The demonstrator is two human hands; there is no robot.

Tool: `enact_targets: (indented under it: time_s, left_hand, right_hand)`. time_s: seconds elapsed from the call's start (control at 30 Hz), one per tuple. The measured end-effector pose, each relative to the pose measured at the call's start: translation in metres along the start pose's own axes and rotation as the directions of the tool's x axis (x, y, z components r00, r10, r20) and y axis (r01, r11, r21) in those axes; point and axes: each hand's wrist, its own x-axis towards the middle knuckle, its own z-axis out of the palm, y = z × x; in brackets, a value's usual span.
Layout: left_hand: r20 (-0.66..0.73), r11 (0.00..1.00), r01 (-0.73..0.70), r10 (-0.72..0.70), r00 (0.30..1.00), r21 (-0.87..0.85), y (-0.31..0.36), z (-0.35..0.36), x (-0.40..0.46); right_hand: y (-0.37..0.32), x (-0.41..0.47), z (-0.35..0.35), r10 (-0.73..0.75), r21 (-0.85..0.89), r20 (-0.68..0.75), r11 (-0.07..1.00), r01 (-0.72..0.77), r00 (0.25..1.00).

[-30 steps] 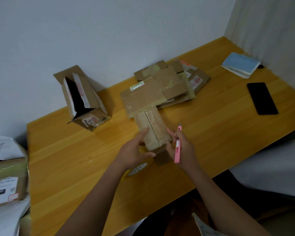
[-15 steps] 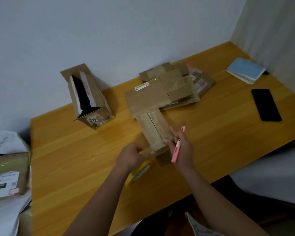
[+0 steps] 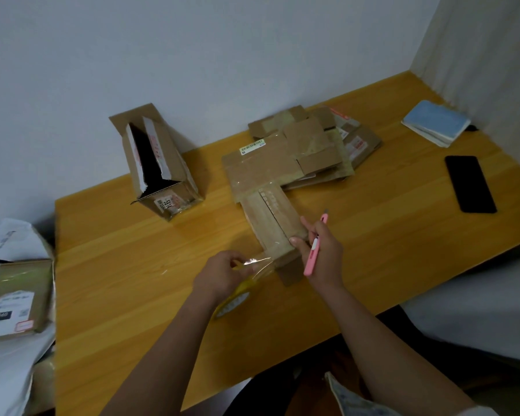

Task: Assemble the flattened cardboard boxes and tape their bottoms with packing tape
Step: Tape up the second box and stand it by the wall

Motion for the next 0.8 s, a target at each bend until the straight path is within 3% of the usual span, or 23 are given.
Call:
enact_targets:
  time_s: [0.2,0.4,0.63,0.8]
  left_hand:
    - [0.071,0.976,-0.081,0.097,0.993,-0.200,-0.009,-0.004,-0.005]
    - [0.022,0.999,-0.048,0.048,0.999,-0.003,0.002,-0.004,0.000]
    - [0.046,0.961,-0.089,0.105,0.993,-0.261,0.000,-0.011,-0.008]
    - [0.043,0.961,-0.088,0.103,0.994,-0.262,-0.006,-0.007,-0.007]
  right_hand:
    - [0.006,0.000,0.000,0.038,0.010,0.022,0.999,-0.038,0.999]
    - [-0.002,-0.001,-0.001,0.029,0.000,0.042,1.000,-0.029,0.999]
    - [-0.008,-0.004,-0.002,-0.016,-0.156,0.055,0.987,0.025,0.998]
    - [-0.021,-0.020,-0.007,-0.325,-0.121,0.055,0.936,0.330,0.944]
